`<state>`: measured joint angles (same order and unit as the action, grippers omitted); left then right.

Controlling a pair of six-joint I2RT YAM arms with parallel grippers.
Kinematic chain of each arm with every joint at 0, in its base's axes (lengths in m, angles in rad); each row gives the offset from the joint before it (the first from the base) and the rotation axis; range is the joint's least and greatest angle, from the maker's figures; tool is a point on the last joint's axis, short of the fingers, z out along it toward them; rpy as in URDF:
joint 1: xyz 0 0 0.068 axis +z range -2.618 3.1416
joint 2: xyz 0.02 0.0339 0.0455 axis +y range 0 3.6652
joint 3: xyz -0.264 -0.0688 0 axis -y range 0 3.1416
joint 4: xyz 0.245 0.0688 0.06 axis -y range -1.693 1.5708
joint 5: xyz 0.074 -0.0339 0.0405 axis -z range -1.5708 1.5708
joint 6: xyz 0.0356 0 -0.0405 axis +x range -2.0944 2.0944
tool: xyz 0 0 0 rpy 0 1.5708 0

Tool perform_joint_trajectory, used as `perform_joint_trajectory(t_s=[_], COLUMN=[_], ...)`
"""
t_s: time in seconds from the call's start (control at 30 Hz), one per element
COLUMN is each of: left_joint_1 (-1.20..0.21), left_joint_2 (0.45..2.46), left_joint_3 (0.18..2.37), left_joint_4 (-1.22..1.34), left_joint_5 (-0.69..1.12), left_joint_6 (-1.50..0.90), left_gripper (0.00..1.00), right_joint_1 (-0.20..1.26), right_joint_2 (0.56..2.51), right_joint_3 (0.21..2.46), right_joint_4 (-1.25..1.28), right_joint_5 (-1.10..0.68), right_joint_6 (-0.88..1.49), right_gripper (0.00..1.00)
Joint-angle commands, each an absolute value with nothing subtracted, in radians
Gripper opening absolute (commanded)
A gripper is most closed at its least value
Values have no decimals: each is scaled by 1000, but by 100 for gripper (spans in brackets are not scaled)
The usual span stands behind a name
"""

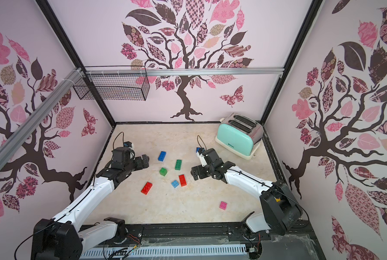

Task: Assemble a carrot with lego
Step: Adjust the lego brick at the center of the board.

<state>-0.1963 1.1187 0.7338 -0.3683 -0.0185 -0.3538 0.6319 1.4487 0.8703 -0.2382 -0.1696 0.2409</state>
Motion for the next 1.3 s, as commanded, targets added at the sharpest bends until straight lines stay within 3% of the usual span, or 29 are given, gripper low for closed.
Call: perform_joint_trajectory(t_s=[0.0, 0.33, 0.97, 1.27], left_joint_1=[-203, -206, -206, -206], left_joint_2=[1085, 1065, 1059, 1057], left_joint_3=[703, 690, 677, 683], left_joint_4=[-463, -484, -487, -497], left_joint_5=[72, 80, 67, 54], left_joint_6=[-419, -411, -414, -406], left_gripper=[96, 96, 96, 96], right_joint_1=[679, 770, 841, 848], right_joint_2=[1503, 1692, 1808, 1867], right_joint_3=[937, 1032, 1113, 1148], right_joint_4=[-314, -368, -360, -421], right_joint_5=[-202, -96, -52, 57], right_joint_6=[294, 255, 206, 236], right_gripper=[99, 99, 100, 99])
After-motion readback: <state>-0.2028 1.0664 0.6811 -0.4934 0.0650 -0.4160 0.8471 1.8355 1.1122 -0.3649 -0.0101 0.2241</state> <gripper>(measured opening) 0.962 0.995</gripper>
